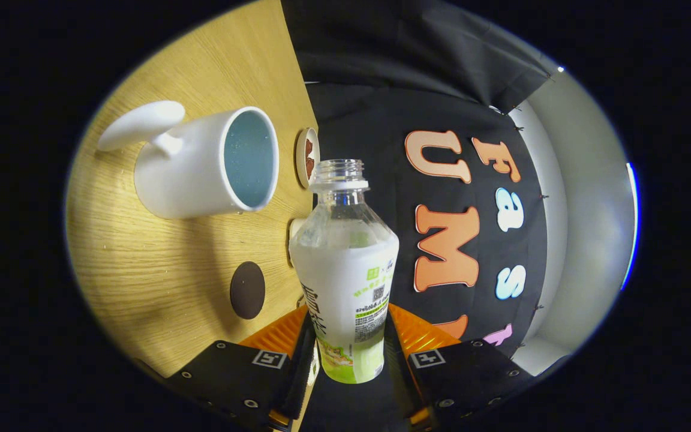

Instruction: Take the bottle from table, then pour the juice into the cup, finally place the bottle on the coaster

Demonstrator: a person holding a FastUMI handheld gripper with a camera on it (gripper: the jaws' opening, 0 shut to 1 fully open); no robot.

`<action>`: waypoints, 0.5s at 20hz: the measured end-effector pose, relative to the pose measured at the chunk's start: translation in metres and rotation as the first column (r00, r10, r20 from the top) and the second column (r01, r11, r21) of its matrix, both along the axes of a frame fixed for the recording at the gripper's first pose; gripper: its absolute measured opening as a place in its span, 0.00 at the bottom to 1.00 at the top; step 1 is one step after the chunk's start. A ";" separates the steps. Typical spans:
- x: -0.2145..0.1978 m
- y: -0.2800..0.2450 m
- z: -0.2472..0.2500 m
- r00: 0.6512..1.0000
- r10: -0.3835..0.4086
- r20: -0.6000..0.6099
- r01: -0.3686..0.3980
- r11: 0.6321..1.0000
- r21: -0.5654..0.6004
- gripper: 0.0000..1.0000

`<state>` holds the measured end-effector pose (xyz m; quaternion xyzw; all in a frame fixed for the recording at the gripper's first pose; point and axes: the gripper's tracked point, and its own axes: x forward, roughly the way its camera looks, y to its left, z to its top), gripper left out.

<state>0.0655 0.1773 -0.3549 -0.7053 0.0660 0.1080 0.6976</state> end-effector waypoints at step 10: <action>0.001 -0.005 -0.002 1.000 0.020 -0.003 -0.020 0.997 -0.072 0.60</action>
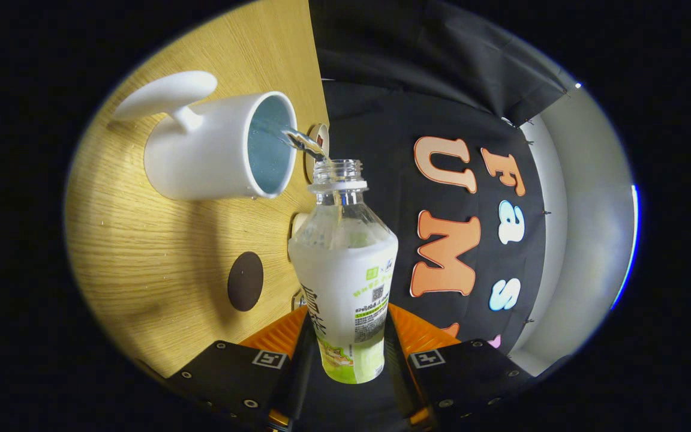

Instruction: Take the bottle from table, then pour the juice into the cup, finally place the bottle on the coaster

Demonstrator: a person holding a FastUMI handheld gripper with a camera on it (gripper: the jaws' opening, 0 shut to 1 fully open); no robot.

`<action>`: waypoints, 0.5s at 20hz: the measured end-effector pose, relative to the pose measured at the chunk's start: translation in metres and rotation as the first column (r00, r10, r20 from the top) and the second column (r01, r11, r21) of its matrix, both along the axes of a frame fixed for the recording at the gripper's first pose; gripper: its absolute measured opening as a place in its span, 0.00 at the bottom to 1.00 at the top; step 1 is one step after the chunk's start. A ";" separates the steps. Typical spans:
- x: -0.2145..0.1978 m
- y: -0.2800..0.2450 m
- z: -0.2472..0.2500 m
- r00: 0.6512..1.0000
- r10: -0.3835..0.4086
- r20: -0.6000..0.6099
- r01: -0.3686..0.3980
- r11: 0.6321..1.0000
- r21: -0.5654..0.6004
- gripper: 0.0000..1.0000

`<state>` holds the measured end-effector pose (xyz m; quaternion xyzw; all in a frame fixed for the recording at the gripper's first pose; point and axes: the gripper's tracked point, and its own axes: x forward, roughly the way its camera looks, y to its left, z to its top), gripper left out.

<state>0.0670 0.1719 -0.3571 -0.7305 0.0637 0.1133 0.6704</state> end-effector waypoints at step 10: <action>0.002 -0.001 0.005 1.000 0.014 0.005 -0.014 1.000 -0.025 0.60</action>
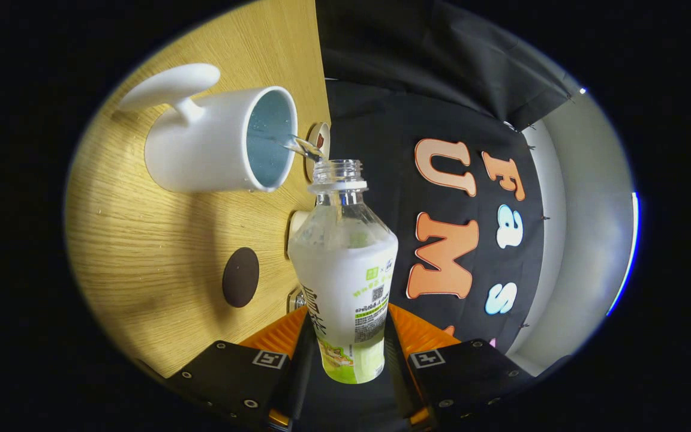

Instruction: Take the bottle from table, then pour the juice into the cup, finally place the bottle on the coaster

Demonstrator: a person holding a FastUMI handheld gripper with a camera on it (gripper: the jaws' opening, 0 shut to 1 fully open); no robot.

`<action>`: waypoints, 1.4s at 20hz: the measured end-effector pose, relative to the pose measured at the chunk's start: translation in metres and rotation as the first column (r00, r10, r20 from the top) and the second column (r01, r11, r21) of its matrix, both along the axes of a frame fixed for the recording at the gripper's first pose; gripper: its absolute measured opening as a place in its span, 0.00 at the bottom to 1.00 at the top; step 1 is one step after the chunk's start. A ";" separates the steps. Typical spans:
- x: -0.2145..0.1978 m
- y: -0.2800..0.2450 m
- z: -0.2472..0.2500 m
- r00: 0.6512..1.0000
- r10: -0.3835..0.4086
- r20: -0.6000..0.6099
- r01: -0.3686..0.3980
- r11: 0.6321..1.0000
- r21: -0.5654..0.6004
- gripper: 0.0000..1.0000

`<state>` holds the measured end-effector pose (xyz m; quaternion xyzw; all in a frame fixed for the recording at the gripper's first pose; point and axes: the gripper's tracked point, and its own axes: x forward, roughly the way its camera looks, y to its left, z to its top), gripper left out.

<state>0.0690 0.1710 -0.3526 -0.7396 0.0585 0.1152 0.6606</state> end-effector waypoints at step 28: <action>0.009 0.002 0.022 0.998 0.052 0.024 -0.050 0.995 -0.091 0.60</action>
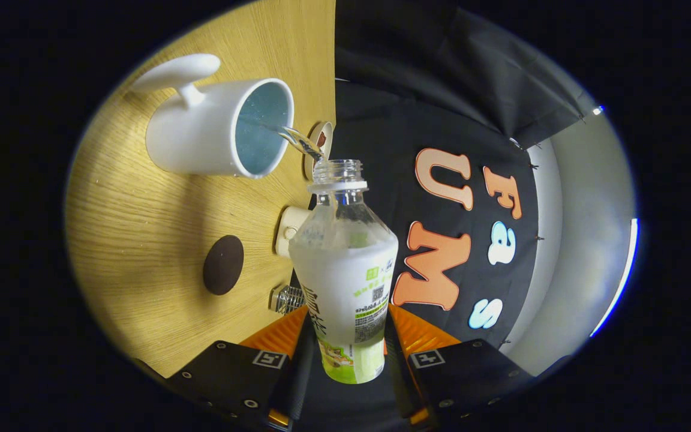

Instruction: Take the bottle from table, then pour the juice into the cup, finally place the bottle on the coaster

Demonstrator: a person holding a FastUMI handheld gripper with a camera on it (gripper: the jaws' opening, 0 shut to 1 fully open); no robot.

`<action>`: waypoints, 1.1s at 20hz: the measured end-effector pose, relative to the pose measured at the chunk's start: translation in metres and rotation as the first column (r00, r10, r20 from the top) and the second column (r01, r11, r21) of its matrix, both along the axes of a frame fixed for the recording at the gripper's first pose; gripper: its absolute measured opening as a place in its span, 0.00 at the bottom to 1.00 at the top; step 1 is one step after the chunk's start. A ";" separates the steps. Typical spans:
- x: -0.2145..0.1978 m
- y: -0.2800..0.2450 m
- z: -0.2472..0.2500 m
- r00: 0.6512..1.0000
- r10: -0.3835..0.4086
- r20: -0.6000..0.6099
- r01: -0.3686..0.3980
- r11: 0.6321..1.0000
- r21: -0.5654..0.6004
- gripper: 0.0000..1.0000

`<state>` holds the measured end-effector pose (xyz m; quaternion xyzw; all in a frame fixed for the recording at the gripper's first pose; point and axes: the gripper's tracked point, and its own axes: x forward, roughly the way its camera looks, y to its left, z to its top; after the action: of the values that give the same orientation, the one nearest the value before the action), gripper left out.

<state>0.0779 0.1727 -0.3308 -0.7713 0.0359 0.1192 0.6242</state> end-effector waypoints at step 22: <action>0.004 0.010 0.013 0.997 0.066 0.036 -0.062 0.994 -0.092 0.60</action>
<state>0.0818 0.1829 -0.3174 -0.8019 0.0044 0.1223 0.5849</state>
